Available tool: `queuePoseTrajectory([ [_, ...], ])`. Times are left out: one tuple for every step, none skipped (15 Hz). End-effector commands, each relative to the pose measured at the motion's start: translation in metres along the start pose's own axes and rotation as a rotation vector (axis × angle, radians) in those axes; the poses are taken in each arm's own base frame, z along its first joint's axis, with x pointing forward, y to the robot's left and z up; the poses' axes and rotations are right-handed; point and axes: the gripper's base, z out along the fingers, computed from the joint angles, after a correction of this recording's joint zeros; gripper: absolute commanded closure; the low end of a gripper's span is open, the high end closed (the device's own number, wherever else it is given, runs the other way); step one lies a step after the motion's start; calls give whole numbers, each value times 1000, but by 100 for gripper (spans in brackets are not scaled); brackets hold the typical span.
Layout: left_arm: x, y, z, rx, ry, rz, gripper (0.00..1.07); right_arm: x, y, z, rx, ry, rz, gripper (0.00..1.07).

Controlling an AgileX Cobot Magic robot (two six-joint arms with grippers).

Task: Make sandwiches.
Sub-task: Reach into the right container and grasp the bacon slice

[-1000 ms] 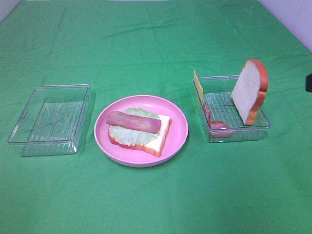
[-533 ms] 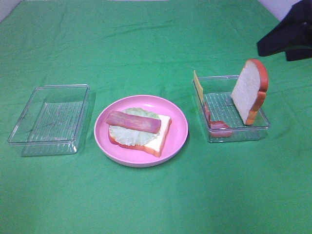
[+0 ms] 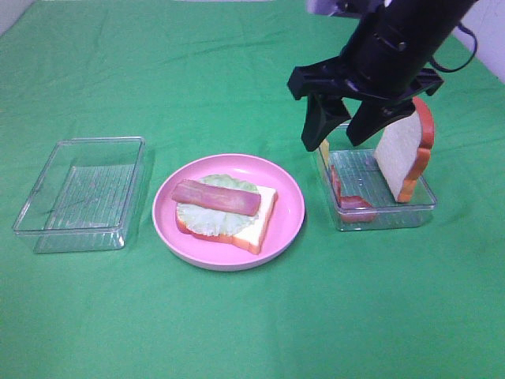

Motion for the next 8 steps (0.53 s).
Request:
queuePoseTrajectory([
  [1,-1,-2,10,-26,-5,35,-24,-5,29,72,102,79,49],
  [1,-1,-2,10,-26,-5,35,-29,-9,35,109,117,87,49],
  [1,-1,-2,10,-26,-5,35,-31,-11,40,121,126,93,49],
  [1,-1,-2,10,-26,-5,35,-33,-13,46,138,136,94,49],
  [1,-1,-2,10,-26,-5,35,-34,-16,52,162,144,94,49],
  [1,-1,-2,10,-26,-5,35,-35,-20,59,186,153,95,49],
  [1,-1,-2,10,-26,-5,35,-35,-23,67,211,172,92,49],
  [1,-1,-2,10,-26,-5,35,-35,-27,74,237,186,80,49],
])
